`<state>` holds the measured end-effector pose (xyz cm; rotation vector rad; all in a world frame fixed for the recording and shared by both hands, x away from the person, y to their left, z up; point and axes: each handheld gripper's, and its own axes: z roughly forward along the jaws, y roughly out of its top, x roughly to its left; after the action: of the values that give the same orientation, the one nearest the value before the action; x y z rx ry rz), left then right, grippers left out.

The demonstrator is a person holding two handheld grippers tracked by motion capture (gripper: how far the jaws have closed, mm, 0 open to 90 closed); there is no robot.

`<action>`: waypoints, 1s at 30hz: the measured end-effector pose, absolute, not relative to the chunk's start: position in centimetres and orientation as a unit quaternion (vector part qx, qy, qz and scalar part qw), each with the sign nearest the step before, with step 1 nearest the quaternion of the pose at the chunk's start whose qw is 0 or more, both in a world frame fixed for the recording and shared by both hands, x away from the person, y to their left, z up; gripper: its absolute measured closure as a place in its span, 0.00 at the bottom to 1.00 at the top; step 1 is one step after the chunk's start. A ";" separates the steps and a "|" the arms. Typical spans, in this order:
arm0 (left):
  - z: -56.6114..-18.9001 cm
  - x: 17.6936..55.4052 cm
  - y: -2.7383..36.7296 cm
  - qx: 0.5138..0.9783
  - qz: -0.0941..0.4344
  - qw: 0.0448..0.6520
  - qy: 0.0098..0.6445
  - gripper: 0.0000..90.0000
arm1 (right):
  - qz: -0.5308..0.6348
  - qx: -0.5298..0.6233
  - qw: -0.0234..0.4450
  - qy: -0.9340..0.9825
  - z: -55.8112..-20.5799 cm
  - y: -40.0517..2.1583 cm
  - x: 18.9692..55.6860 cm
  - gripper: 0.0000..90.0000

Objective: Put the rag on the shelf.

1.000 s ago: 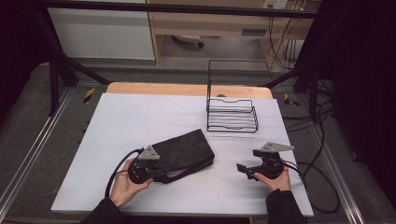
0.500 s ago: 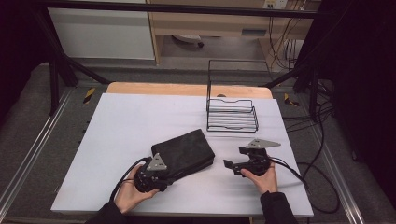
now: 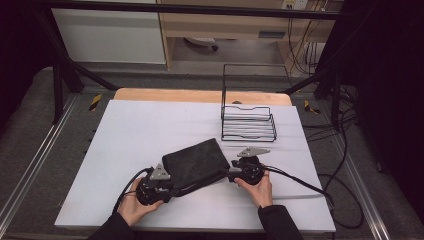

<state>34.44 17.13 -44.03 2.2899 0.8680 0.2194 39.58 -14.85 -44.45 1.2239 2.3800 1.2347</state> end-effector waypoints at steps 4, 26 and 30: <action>-44.1 34.6 17.3 0.871 0.076 0.343 0.342 0.78 | 0.413 0.414 0.089 0.806 -45.0 -14.6 39.8 0.58; -43.6 34.5 17.0 0.865 0.043 0.384 0.320 0.91 | 0.414 0.418 0.040 0.808 -43.2 -15.5 39.9 0.90; -42.5 34.8 17.9 0.852 0.057 0.403 0.329 0.71 | 0.393 0.415 0.050 0.819 -43.8 -15.4 40.2 0.88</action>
<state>34.82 17.93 -42.49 2.1522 0.8315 0.1443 40.15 -15.39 -43.83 1.2638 2.4928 1.1978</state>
